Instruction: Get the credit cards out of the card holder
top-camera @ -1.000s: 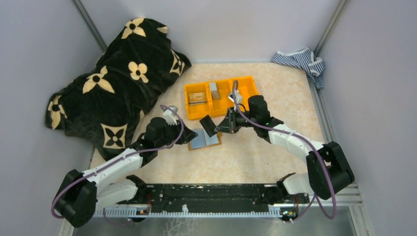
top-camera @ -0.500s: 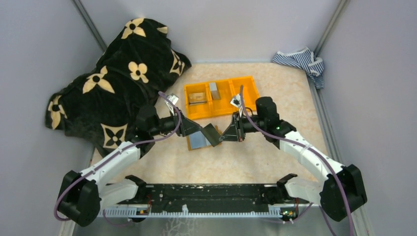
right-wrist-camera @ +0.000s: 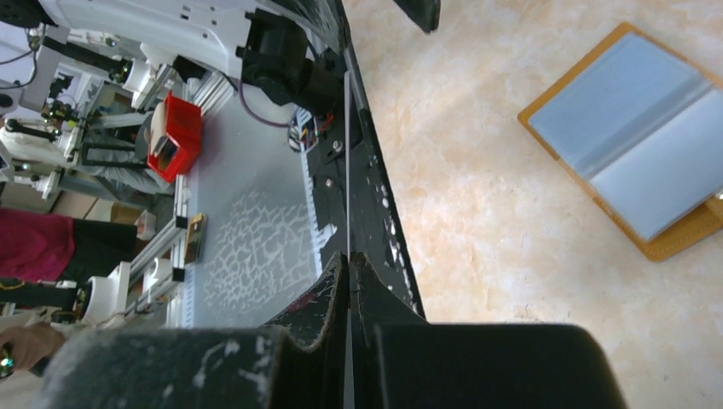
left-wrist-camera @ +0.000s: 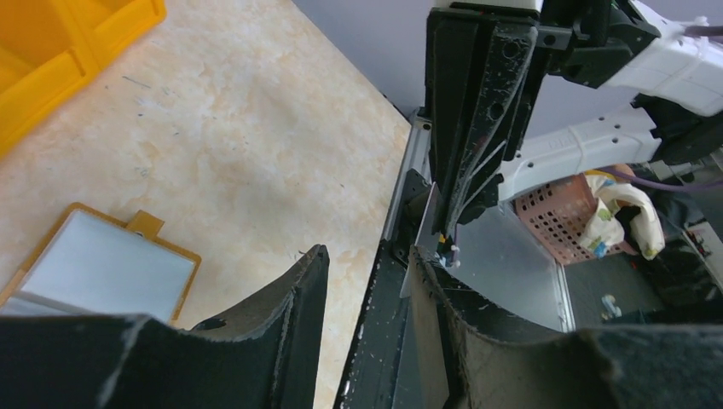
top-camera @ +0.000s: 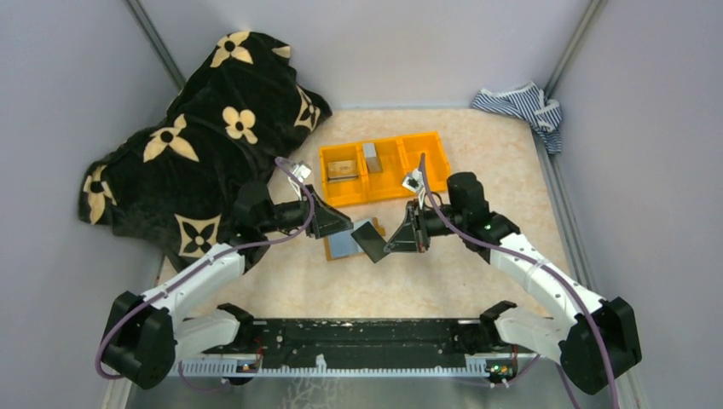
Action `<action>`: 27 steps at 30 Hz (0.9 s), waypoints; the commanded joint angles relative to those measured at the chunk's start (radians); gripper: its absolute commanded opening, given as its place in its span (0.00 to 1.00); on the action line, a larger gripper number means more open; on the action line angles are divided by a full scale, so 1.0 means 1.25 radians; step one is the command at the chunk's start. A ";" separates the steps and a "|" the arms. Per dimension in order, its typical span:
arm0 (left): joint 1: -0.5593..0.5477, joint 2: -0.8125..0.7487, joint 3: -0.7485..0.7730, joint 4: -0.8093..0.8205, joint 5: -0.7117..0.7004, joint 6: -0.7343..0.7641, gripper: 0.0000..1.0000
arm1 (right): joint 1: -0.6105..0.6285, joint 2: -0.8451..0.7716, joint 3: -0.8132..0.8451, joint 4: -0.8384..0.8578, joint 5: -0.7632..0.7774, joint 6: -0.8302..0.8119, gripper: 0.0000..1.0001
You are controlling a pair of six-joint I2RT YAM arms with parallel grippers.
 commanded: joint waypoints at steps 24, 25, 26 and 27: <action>-0.047 0.098 -0.016 0.256 0.171 -0.102 0.37 | -0.009 0.038 0.023 0.041 -0.051 -0.003 0.00; -0.050 0.098 -0.015 0.244 0.172 -0.098 0.36 | -0.008 0.037 0.024 0.039 -0.049 -0.003 0.00; -0.052 0.098 -0.009 0.225 0.178 -0.089 0.35 | -0.008 0.037 0.024 0.039 -0.049 -0.003 0.00; -0.056 0.097 -0.002 0.199 0.178 -0.076 0.34 | -0.008 0.038 0.023 0.039 -0.048 -0.003 0.00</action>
